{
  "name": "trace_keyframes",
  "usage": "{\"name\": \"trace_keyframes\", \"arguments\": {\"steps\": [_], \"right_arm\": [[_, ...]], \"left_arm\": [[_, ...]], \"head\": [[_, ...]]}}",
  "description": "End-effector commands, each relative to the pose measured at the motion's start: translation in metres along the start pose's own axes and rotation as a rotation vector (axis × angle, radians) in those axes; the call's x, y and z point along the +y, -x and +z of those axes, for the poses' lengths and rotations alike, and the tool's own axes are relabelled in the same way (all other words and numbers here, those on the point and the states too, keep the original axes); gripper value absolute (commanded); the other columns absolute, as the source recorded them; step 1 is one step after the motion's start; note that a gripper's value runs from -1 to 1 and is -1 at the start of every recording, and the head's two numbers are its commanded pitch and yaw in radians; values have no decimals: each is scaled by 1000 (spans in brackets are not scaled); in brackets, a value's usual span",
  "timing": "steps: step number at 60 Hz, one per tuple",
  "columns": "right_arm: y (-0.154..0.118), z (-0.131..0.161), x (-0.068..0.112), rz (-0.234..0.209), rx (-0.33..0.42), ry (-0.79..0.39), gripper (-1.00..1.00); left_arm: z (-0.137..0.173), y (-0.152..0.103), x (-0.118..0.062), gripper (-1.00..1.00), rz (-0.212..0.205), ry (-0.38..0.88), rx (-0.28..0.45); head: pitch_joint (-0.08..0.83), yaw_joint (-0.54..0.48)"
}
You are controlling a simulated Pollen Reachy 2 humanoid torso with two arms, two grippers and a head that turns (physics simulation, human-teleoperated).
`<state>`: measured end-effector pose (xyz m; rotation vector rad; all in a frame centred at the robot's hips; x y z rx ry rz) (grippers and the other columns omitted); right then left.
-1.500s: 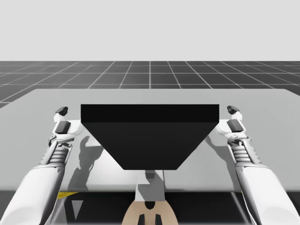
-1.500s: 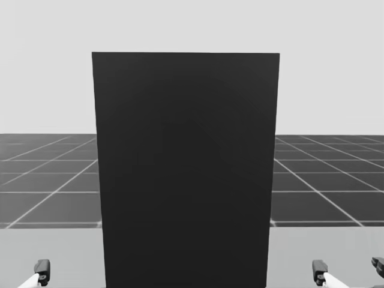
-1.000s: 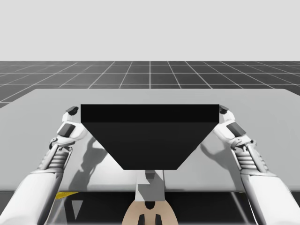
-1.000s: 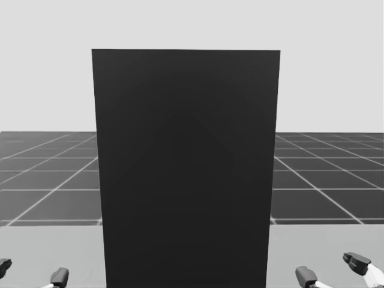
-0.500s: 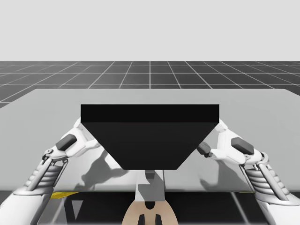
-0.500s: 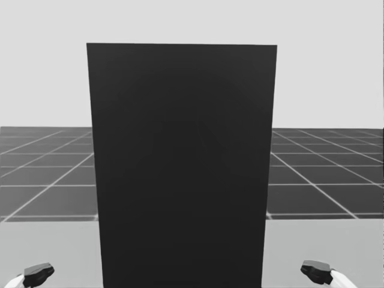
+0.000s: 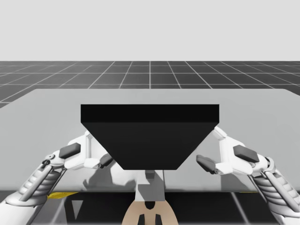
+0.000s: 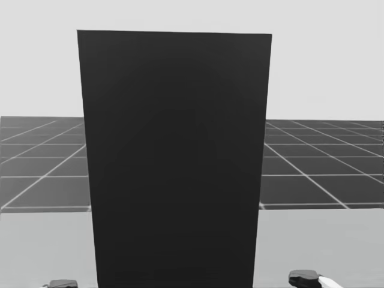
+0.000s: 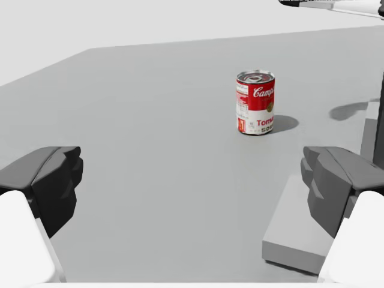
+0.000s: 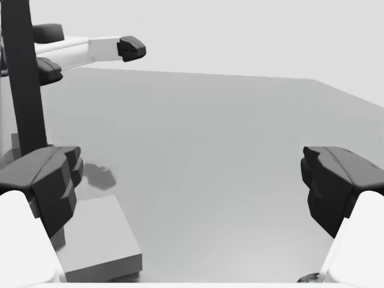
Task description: Reach around the screen and pick up the object behind it.
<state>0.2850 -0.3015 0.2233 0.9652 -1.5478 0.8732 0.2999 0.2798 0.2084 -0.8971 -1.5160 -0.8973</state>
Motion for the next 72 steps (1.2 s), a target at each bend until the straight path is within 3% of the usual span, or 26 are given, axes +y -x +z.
{"name": "trace_keyframes", "arguments": {"steps": [1, 12, 15, 28, 37, 46, 54, 68, 72], "right_arm": [[4, 3, 1, -57, 113, 20, -1000], [16, 8, 8, -73, 266, 129, -1000], [20, 12, 9, -45, 290, 175, -1000], [31, 30, 1, -9, 323, 343, -1000], [43, 36, -14, -27, 291, 399, -1000], [61, 28, -32, -72, 263, 364, -1000], [76, 11, -46, -53, 221, 307, -1000], [106, -19, -62, -33, 267, 239, -1000], [113, -26, -64, -48, 252, 215, -1000]], "left_arm": [[-4, 7, -3, -1000, 4, 89, 84], [-9, 11, 1, -1000, -4, 123, 141], [-10, 11, 2, -1000, -5, 126, 142], [-10, 14, 1, -1000, -7, 130, 144], [-10, 15, 2, -1000, -5, 128, 144], [-10, 17, 2, -1000, -6, 131, 143], [-10, 18, 2, -1000, -10, 132, 137], [-9, 19, 2, -1000, -19, 135, 134], [-9, 19, 2, -1000, -21, 135, 134]], "head": [[81, -61], [109, -85], [113, -88], [121, -87], [125, -86], [128, -87], [129, -85], [135, -89], [136, -89]]}}
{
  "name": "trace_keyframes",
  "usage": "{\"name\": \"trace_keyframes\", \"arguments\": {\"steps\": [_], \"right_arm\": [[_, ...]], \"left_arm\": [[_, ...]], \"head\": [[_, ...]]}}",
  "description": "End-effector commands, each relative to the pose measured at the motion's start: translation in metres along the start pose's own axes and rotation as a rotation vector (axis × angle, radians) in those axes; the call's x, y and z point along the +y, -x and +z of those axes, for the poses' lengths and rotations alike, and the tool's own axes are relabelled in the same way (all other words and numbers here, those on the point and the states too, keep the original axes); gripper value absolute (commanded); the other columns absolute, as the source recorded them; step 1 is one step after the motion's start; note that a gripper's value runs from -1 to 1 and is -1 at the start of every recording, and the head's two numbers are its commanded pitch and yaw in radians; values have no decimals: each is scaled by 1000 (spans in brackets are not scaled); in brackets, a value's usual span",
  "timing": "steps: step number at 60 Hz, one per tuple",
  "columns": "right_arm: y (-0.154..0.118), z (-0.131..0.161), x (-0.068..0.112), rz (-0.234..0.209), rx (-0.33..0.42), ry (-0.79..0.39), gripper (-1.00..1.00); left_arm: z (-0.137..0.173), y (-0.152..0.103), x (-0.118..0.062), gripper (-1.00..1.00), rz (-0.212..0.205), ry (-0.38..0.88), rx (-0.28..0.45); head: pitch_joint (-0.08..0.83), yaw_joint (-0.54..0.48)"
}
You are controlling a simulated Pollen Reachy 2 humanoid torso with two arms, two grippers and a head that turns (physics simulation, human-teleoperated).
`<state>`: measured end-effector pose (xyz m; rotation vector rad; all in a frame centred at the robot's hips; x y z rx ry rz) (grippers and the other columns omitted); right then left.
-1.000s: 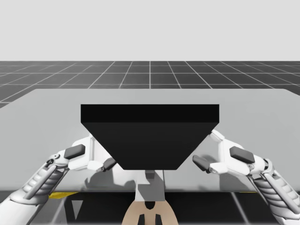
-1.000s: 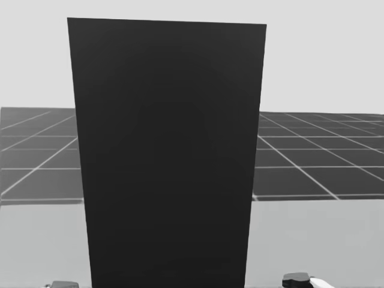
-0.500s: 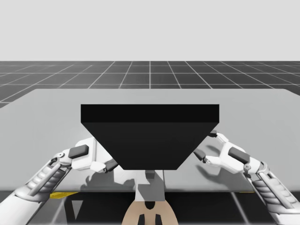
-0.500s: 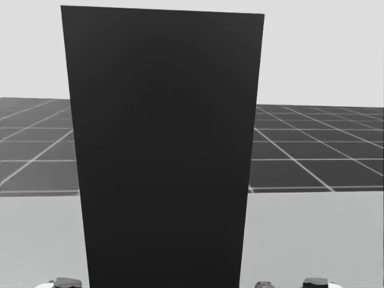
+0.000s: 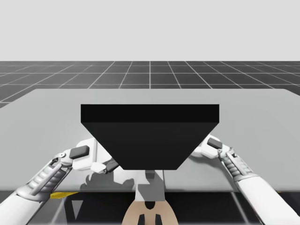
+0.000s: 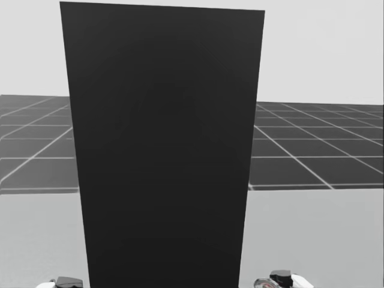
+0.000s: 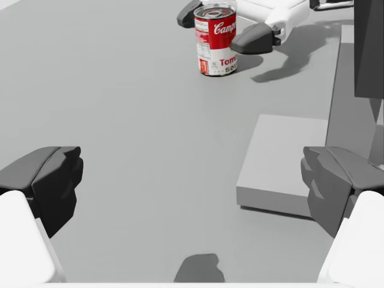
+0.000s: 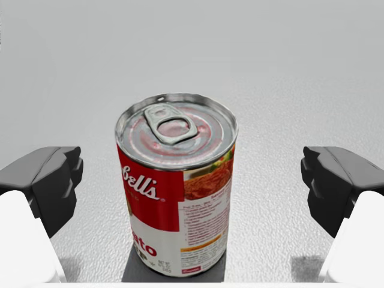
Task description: Reach around the screen and pick up the object behind it.
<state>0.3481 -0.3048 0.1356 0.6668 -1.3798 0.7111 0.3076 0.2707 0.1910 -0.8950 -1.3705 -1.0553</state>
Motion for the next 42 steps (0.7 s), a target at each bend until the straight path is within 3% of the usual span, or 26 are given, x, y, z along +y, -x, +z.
{"name": "trace_keyframes", "arguments": {"steps": [1, 13, 15, 16, 17, 34, 42], "right_arm": [[16, -28, -4, 2, -4, -55, -1000], [17, -41, 4, 17, -55, -103, -1000], [18, -41, 7, 45, -78, -74, -410], [19, -41, 8, 42, -83, -70, 205], [20, -39, 10, 23, -72, -84, 944], [28, -29, 9, -5, -31, -90, 1000], [7, -1, 4, 58, -46, -61, 995]], "left_arm": [[0, 1, 0, -1000, -2, 11, 2], [0, 1, -1, -1000, -9, 8, -1], [0, 1, -1, -1000, -11, 8, 0], [0, 1, -1, -1000, -12, 8, 1], [0, 1, -2, -1000, -12, 8, 2], [2, 2, -1, -1000, -16, 3, 0], [3, 2, 0, -1000, -18, -2, -2]], "head": [[136, -90], [138, -88], [138, -87], [138, -87], [138, -85], [138, -81], [139, -79]]}}
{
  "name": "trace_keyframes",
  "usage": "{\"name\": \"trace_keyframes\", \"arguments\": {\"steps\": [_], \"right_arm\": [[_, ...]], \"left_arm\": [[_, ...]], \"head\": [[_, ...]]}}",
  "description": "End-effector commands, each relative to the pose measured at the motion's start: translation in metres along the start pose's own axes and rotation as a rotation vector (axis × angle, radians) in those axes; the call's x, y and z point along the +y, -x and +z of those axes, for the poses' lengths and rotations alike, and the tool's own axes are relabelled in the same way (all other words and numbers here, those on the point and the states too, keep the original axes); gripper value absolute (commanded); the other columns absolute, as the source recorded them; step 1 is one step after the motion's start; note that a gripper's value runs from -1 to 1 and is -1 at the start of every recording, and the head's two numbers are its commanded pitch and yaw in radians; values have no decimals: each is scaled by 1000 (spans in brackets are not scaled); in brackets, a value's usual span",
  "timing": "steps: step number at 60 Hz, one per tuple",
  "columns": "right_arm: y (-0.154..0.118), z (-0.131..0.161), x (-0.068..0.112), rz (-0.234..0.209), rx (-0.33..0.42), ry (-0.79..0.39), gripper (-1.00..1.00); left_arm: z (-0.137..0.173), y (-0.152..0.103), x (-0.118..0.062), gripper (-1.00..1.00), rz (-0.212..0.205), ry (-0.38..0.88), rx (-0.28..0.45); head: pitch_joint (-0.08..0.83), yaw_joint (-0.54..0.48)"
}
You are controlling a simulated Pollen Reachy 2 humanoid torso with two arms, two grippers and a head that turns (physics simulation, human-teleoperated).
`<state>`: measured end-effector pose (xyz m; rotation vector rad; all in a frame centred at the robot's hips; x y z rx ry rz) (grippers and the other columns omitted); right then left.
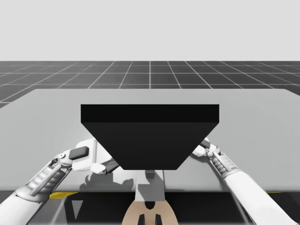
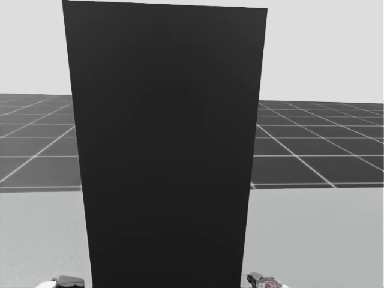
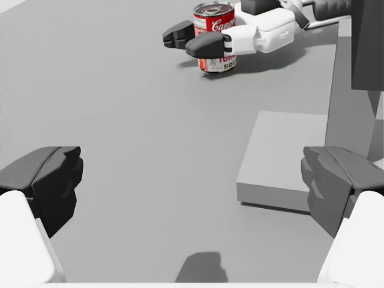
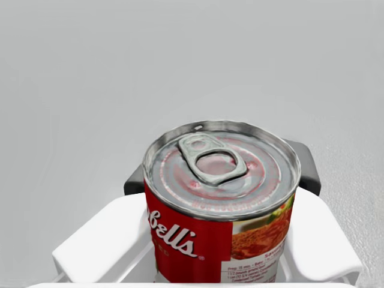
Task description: Reach around the screen and pick up the object behind it.
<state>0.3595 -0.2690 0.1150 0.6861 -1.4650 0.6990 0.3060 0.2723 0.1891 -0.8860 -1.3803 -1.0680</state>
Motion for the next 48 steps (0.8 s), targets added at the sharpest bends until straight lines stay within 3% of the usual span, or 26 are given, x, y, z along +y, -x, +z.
{"name": "trace_keyframes", "arguments": {"steps": [1, 14, 28, 41, 48], "right_arm": [[-15, 37, -11, 36, 36, -65, 997], [-41, 99, -43, 52, -13, 70, 958], [-77, 155, -60, 87, -88, 188, 972], [-123, 172, -66, 129, -211, 269, 1000], [-151, 170, -66, 178, -245, 293, 1000]], "left_arm": [[1, 0, 1, -1000, -2, -2, -1], [3, -1, 2, -1000, -3, -10, -8], [4, -2, 3, -1000, -5, -17, -11], [7, -4, 3, -1000, -10, -29, -20], [8, -5, 5, -1000, -11, -36, -26]], "head": [[139, -80], [133, -76], [135, -76], [130, -76], [132, -74]]}}
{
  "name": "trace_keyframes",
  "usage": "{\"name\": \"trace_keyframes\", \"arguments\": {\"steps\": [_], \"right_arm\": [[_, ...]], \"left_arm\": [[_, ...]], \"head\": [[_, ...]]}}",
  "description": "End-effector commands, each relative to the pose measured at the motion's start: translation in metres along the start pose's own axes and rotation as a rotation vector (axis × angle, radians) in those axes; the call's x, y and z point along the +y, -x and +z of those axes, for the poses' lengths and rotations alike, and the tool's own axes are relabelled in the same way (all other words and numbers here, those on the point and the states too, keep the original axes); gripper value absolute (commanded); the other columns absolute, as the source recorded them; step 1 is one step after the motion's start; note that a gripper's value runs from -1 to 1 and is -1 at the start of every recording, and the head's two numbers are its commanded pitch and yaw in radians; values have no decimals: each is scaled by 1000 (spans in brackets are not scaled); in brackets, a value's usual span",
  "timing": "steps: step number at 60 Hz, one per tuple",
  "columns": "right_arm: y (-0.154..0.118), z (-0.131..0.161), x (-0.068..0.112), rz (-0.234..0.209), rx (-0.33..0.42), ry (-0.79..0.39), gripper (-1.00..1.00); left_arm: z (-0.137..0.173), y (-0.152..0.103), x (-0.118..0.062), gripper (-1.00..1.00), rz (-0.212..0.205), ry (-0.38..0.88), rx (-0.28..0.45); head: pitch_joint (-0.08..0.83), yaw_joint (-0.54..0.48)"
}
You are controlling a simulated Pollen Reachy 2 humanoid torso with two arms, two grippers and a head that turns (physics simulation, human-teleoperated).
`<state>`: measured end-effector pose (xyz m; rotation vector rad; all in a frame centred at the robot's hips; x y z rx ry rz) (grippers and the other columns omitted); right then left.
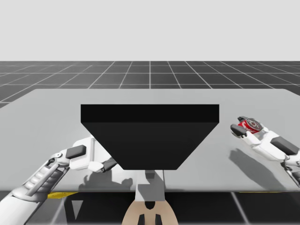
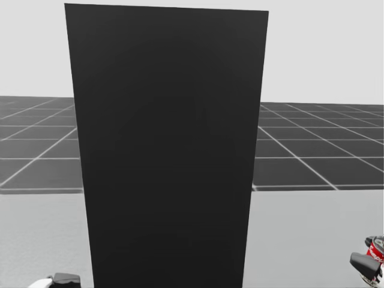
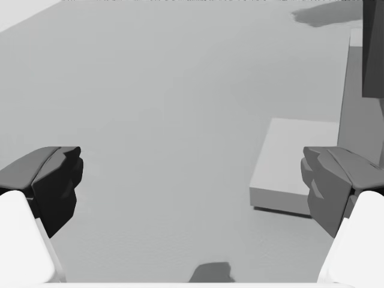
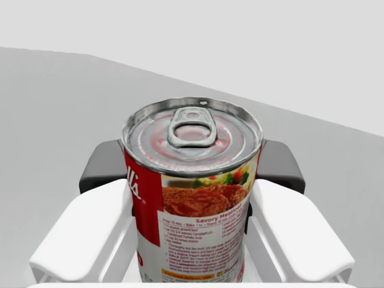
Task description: Reach around the screen and pick up the object behind it.
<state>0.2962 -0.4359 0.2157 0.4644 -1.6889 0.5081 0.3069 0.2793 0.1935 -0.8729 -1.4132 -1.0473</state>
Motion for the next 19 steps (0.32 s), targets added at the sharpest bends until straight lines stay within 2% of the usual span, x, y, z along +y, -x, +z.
{"name": "trace_keyframes", "arguments": {"steps": [1, 12, 13, 15, 19], "right_arm": [[-54, -10, -12, 88, -120, 23, 1000], [-99, -20, -14, 140, -188, 90, 1000], [-106, -21, -15, 165, -199, 113, 1000], [-109, -21, -15, 166, -204, 113, 1000], [-130, -23, -14, 201, -251, 146, 1000]], "left_arm": [[2, -1, 1, -1000, -3, -9, -7], [1, 0, 1, -1000, -4, -11, -6], [1, 0, 1, -1000, -4, -12, -8], [1, 0, 1, -1000, -4, -12, -8], [1, 1, 1, -1000, -5, -13, -7]], "head": [[133, -74], [134, -74], [134, -74], [133, -74], [133, -74]]}}
